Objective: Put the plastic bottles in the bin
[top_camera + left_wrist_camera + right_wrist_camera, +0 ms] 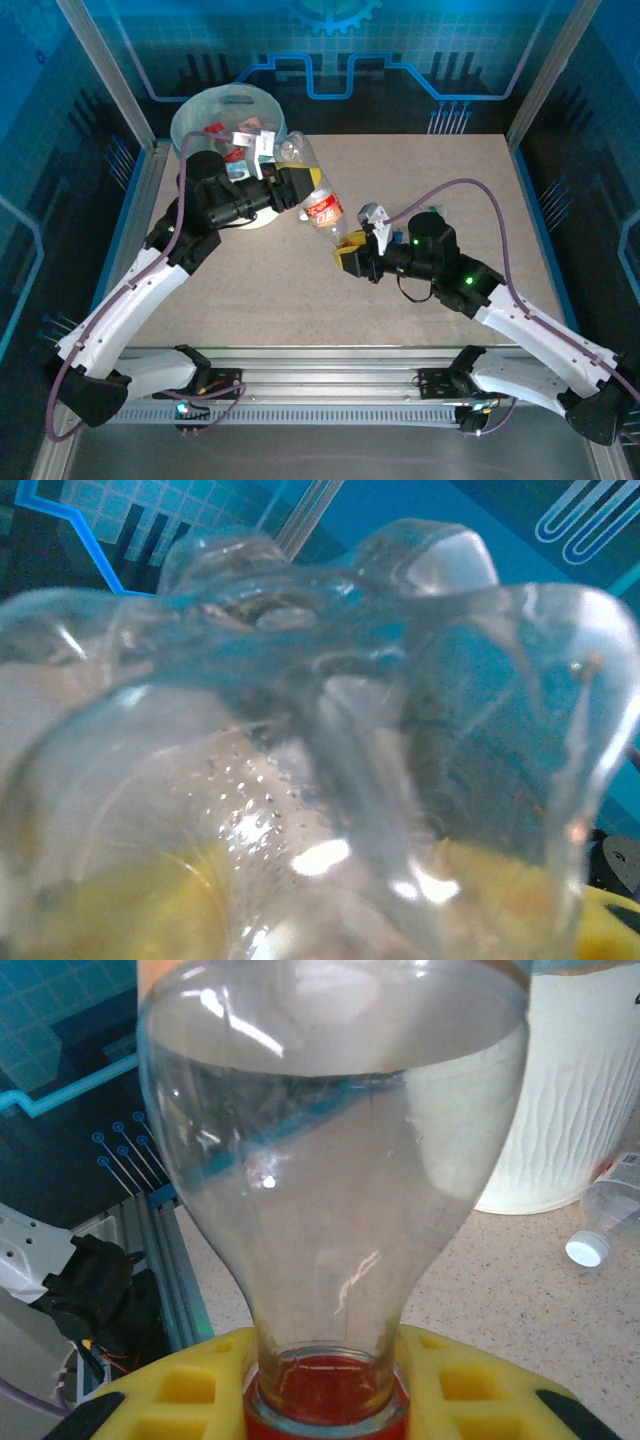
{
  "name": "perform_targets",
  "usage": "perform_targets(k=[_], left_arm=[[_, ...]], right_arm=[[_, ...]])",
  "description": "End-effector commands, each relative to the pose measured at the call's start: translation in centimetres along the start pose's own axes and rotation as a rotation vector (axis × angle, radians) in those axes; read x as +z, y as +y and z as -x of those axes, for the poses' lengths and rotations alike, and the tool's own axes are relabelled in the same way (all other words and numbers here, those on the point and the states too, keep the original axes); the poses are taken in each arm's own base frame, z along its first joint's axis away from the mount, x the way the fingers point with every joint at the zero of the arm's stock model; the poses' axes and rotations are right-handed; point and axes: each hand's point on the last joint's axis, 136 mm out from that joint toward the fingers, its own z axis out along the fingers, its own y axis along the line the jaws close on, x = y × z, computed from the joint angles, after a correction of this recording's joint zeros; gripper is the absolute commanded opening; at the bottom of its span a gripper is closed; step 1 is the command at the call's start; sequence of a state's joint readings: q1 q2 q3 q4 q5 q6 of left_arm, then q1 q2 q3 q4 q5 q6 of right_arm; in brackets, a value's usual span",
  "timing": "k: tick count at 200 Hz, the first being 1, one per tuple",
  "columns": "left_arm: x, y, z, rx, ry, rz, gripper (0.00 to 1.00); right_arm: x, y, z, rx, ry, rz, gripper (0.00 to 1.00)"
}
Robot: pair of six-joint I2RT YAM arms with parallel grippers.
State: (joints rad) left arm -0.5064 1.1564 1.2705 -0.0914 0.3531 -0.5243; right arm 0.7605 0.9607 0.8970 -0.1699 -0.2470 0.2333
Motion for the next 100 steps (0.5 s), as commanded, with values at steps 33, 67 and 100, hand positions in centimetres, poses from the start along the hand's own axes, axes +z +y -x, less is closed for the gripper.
perform_targets(k=[33, 67, 100], left_arm=[[-1.6, -0.3, 2.2, 0.077, -0.105, 0.053, 0.47], [-3.2, 0.2, 5.2, 0.185, -0.180, 0.190, 0.47], [-6.6, 2.6, 10.7, 0.243, -0.288, 0.409, 0.48]], right_arm=[[-0.1, -0.4, 1.1, -0.006, -0.015, -0.053, 0.52], [-0.3, -1.2, 1.6, -0.021, -0.011, -0.110, 0.78], [-0.1, -1.4, 2.0, -0.044, -0.006, -0.127, 0.81]])
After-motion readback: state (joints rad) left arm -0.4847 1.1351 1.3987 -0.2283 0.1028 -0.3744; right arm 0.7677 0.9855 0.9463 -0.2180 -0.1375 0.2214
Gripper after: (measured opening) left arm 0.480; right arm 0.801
